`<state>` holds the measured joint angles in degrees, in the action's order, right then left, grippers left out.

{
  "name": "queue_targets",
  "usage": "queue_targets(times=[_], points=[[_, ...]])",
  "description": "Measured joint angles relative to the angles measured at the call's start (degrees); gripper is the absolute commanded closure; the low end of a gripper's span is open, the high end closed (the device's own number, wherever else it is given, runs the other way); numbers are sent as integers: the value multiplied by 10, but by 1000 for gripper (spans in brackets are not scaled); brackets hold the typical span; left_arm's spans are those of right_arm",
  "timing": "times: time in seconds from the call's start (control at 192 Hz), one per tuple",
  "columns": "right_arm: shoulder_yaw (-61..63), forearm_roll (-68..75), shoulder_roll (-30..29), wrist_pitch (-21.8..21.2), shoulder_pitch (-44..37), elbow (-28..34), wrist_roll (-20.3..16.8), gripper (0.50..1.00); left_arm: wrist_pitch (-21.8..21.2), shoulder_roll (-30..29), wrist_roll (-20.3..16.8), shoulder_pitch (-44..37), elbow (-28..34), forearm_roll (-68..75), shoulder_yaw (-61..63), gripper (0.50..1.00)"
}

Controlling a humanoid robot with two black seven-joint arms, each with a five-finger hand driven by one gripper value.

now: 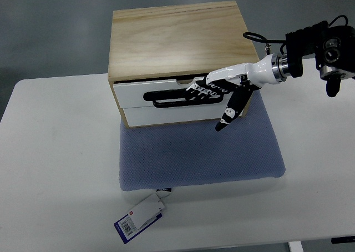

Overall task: Open wood drawer with right hand
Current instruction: 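Pull the handle toward the robot with the right hand, sliding the drawer out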

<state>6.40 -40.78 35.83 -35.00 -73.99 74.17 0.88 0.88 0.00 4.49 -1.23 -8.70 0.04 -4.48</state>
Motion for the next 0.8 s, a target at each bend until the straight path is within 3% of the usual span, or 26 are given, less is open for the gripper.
queue_targets(times=[0.8], points=[[-23, 3, 45, 0, -1, 93, -1, 560, 0, 0, 0, 0, 0, 0, 0, 500]])
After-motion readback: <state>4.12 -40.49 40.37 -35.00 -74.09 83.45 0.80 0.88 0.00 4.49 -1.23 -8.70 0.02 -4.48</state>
